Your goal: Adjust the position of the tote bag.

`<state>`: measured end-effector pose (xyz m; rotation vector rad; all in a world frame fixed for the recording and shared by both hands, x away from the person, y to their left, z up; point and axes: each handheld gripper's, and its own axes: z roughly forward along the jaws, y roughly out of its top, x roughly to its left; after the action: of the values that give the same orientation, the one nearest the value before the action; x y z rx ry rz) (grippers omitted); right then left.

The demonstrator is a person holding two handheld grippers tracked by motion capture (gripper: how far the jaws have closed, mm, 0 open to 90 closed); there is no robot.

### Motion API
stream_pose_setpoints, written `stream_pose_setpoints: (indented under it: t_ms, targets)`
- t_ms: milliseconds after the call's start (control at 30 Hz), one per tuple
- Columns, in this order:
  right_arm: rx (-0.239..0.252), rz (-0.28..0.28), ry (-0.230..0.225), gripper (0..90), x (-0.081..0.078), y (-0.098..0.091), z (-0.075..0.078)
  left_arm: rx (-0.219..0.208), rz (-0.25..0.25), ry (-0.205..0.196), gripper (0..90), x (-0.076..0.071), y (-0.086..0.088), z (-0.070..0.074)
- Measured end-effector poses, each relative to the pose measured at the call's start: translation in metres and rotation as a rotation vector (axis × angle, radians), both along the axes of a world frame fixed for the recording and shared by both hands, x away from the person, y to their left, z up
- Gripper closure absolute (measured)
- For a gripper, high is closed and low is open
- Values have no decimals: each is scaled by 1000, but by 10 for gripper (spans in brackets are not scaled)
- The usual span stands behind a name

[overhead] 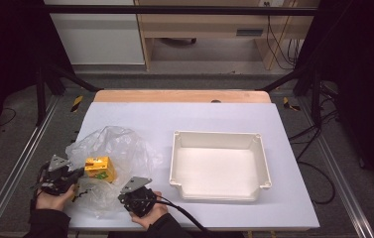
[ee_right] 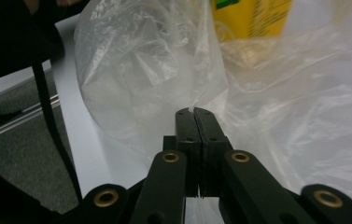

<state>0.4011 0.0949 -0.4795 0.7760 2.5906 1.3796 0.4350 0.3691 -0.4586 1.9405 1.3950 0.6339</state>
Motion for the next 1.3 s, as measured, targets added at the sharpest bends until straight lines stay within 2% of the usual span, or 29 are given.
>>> stream_pose_setpoints:
  t_ms: [100,200,267,333,367,433,500,533,633,667,800,833,900,1000,1133,1300]
  targets:
    - [-19,18,14,900,-2,5,-4,-13,16,-14,896,-3,5,2]
    - [-38,16,23,900,-3,5,-5,36,20,11,896,-6,7,0]
    - [-42,19,25,900,-3,3,-5,40,18,21,896,-6,6,-3]
    - [-72,4,34,899,-4,0,-6,61,5,40,895,-4,3,-8]
    - [-65,3,39,895,-3,-1,-8,68,-3,38,895,-4,2,-9]
    - [-65,6,40,872,-3,-2,-7,65,-24,33,872,-3,0,-10]
    - [-62,2,23,816,-4,-2,-7,61,-25,25,814,-3,-1,-9]
    - [-58,1,18,800,-4,-3,-6,46,-21,18,794,-3,0,-8]
    - [-27,-8,-10,679,-4,-7,-2,-1,-7,-31,665,-5,3,-3]
    - [-17,-15,-27,669,-4,-10,0,-20,2,-48,625,-6,4,-1]
    - [23,-32,-42,619,-3,-19,7,-95,21,-119,504,-11,8,9]
    - [38,-41,-46,618,-3,-23,9,-99,22,-128,483,-11,9,10]
    - [48,-45,-49,637,-2,-25,12,-102,26,-148,458,-13,9,13]
    - [57,-40,-46,714,-2,-27,13,-104,39,-183,441,-16,10,20]
    - [50,-29,-39,770,-3,-25,11,-130,40,-222,438,-20,11,31]
    - [76,-47,-63,744,-3,-30,17,-150,4,-284,441,-27,11,49]
